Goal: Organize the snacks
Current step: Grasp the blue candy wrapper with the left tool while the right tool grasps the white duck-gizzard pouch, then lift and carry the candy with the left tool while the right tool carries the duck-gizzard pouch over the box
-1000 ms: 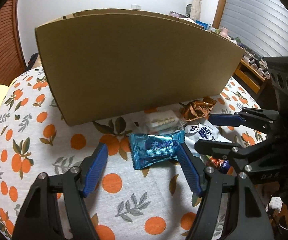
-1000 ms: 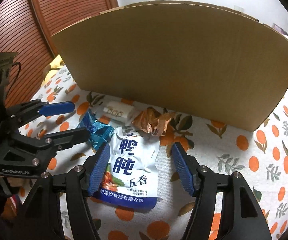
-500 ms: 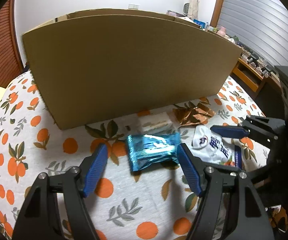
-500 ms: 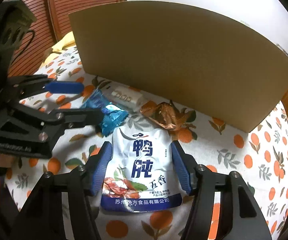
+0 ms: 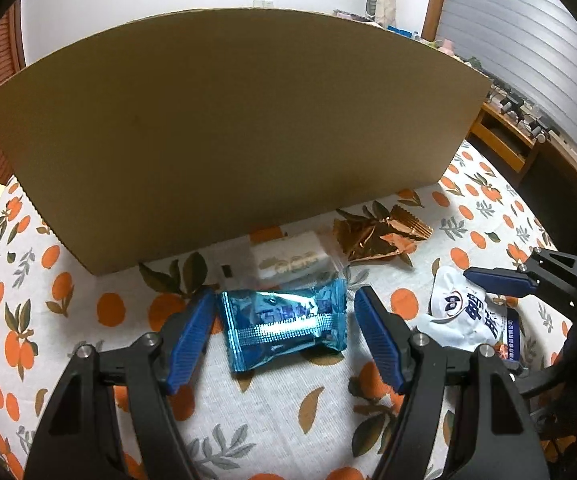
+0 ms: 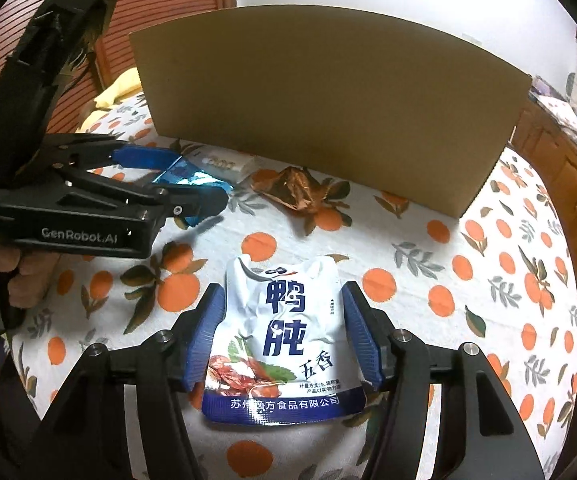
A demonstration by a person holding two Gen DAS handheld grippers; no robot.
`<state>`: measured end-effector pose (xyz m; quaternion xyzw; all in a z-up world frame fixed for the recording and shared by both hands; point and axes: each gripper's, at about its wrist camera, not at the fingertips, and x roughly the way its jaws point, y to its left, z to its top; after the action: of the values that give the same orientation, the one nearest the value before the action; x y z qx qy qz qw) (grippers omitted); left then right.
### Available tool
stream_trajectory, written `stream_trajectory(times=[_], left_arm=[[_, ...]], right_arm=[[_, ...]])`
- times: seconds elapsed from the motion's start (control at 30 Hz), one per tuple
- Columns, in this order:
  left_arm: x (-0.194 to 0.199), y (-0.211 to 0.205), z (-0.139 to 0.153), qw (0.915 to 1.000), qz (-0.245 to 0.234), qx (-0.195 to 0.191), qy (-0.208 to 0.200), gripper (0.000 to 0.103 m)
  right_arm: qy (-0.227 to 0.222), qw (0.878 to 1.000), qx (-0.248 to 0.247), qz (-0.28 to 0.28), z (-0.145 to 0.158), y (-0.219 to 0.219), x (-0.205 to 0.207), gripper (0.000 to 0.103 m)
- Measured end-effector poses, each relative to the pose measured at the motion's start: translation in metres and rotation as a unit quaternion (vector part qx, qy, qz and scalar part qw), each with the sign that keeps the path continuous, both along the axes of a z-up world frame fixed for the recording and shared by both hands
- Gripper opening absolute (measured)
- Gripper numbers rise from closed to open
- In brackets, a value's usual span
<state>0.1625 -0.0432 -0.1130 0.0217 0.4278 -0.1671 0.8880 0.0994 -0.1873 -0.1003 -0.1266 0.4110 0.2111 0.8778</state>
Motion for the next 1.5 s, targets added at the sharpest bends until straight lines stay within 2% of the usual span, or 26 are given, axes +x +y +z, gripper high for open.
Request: stream_trajectory(times=[0.13,0.2,0.23,0.4,0.57,0.73,0.8,0.9,1.0,1.07,1.23,1.5], left_arm=[[-0.002,-0.006,-0.002,0.9994,-0.006,0.032,-0.004,0.073],[-0.003,-0.01,-0.003,0.9985,-0.006,0.055,-0.008,0.079],[-0.003,-0.01,-0.003,0.9984,-0.004,0.055,-0.006,0.086],[-0.002,-0.005,-0.005,0.9987,0.003,0.051,0.001,0.092],[-0.001,-0.003,-0.005,0.9986,0.007,0.053,0.004,0.096],[0.001,-0.004,-0.006,0.9987,0.002,0.051,0.004,0.096],[0.001,-0.003,-0.005,0.9989,0.001,0.047,0.003,0.093],[-0.002,0.005,-0.002,0.9992,0.005,0.04,-0.002,0.082],[-0.006,0.011,0.001,0.9991,0.006,0.041,-0.01,0.058],[-0.011,0.017,0.003,0.9991,0.006,0.04,-0.016,0.038],[-0.022,0.027,0.004,0.9995,0.006,0.025,-0.017,0.033],[-0.046,0.037,0.016,0.9991,0.009,0.001,-0.04,0.033]], right_arm=[[-0.004,1.0,0.001,-0.001,0.001,-0.003,-0.001,0.062],[-0.003,1.0,0.001,-0.001,0.001,-0.001,0.0,0.062],[-0.004,1.0,0.001,0.0,0.001,-0.001,0.0,0.062],[-0.005,1.0,0.0,0.0,-0.001,0.003,0.003,0.062],[-0.005,1.0,0.0,0.0,-0.002,0.002,0.003,0.062],[-0.005,1.0,0.001,0.0,-0.001,0.003,0.003,0.062],[-0.005,1.0,0.0,0.0,-0.001,0.003,0.002,0.062],[-0.005,1.0,0.001,0.0,-0.001,0.003,0.003,0.062],[-0.005,1.0,0.001,0.0,-0.001,0.003,0.003,0.062],[-0.005,1.0,0.0,0.0,-0.001,0.003,0.003,0.062],[-0.006,1.0,0.001,0.0,-0.001,0.003,0.003,0.062],[-0.006,1.0,0.001,0.0,-0.001,0.003,0.002,0.062]])
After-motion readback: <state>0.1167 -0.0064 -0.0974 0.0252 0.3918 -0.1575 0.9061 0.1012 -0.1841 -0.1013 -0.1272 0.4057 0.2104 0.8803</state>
